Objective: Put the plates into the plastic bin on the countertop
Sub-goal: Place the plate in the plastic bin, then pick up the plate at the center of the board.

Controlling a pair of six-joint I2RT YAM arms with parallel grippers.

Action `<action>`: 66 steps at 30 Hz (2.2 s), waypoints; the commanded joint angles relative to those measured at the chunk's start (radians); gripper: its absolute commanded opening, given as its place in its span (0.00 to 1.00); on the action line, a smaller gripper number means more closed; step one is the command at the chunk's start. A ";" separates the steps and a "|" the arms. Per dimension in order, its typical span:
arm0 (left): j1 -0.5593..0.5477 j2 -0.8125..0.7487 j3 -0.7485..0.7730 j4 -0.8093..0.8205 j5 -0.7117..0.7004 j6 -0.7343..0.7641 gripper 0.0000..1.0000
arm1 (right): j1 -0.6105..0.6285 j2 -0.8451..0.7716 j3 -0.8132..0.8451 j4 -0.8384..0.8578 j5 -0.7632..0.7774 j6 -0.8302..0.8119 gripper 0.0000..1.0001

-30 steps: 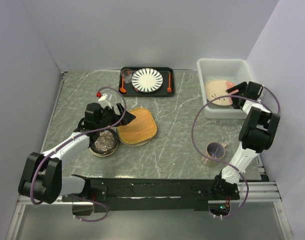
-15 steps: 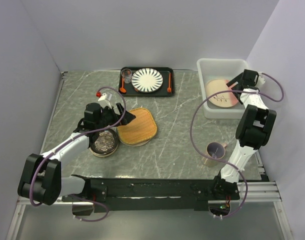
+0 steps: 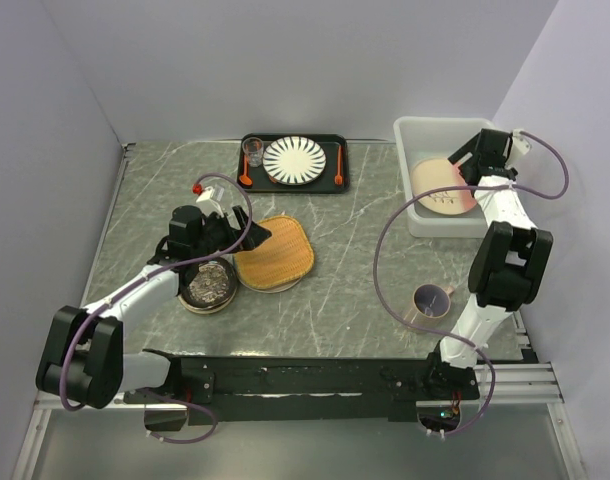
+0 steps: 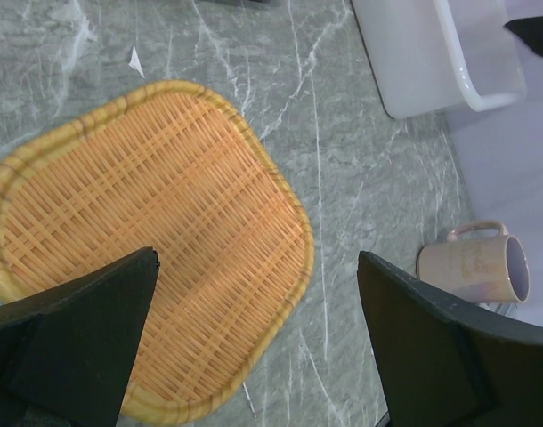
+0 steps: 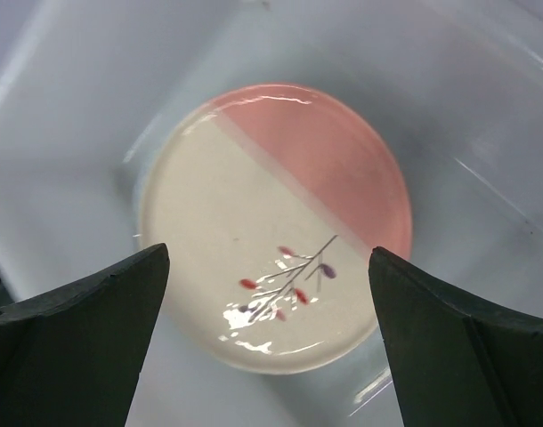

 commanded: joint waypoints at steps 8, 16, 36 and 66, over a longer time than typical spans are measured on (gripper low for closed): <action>-0.001 0.027 0.033 -0.016 -0.043 0.016 0.99 | 0.168 -0.212 -0.008 0.063 0.053 -0.057 1.00; -0.001 0.059 0.061 -0.061 -0.099 0.011 0.99 | 0.308 -0.250 -0.017 0.065 -0.004 -0.075 1.00; 0.001 0.110 0.097 -0.177 -0.307 -0.013 0.99 | 0.569 -0.117 -0.051 -0.006 -0.292 -0.084 1.00; 0.010 0.185 0.076 -0.137 -0.330 -0.030 0.99 | 0.679 -0.008 -0.344 0.220 -0.651 0.020 0.89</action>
